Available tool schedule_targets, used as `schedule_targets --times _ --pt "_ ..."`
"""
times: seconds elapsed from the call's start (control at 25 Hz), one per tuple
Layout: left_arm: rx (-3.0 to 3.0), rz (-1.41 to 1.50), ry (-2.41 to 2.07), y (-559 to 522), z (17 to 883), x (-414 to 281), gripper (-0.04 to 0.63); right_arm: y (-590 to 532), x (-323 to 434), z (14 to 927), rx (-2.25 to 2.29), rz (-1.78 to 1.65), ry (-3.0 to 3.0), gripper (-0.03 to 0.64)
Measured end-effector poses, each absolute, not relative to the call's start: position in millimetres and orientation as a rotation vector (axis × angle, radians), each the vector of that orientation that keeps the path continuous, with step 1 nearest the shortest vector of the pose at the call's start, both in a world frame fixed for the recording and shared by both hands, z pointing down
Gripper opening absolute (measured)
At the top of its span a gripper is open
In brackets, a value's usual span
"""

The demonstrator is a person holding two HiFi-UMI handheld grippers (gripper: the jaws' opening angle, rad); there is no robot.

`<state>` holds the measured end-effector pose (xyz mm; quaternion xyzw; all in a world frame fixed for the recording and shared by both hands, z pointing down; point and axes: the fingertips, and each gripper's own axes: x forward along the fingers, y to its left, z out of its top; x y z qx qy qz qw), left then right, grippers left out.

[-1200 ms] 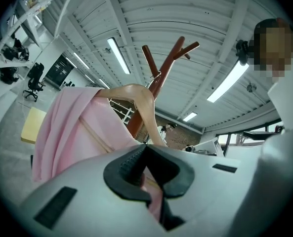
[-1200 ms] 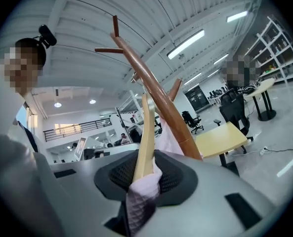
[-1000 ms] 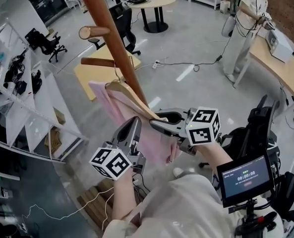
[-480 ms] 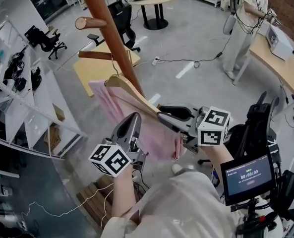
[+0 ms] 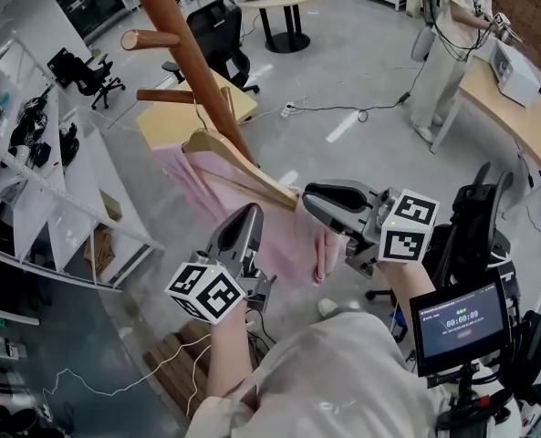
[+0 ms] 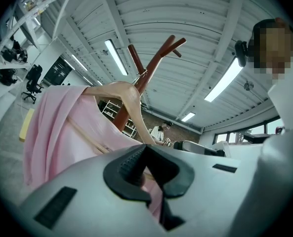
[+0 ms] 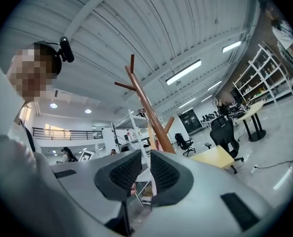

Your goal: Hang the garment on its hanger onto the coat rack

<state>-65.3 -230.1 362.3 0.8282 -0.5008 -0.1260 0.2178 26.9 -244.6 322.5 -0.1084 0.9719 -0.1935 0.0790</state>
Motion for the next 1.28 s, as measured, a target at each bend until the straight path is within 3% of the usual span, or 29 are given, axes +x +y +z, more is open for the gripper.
schedule_targets --times 0.4,0.68,1.12,1.28 --pt "2.258 -0.412 -1.547 -169 342 -81 0.005 -193 2 266 -0.059 -0.401 2.910 0.060" --pt "2.049 -0.496 -1.906 -73 331 -171 0.005 -116 -108 251 0.424 -0.420 2.894 0.060" --pt "1.479 -0.604 -2.492 154 329 -250 0.003 70 -225 266 1.207 -0.565 2.729 0.060" --pt "1.274 -0.619 -2.608 211 332 -245 0.003 122 -237 279 1.414 -0.623 2.693 0.060"
